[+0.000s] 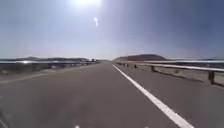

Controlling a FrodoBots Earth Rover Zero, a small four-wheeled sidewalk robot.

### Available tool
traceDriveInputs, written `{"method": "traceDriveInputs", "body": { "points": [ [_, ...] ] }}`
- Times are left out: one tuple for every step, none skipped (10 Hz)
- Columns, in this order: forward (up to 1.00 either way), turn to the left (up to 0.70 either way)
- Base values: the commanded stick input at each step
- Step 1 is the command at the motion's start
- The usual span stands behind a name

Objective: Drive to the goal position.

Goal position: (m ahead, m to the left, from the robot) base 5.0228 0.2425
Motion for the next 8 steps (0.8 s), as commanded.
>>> {"method": "traceDriveInputs", "body": {
  "points": [
    [1.0,0.0],
    [1.0,0.0],
    [1.0,0.0],
    [1.0,0.0],
    [1.0,0.0],
    [1.0,0.0],
    [1.0,0.0],
    [1.0,0.0]
  ]
}}
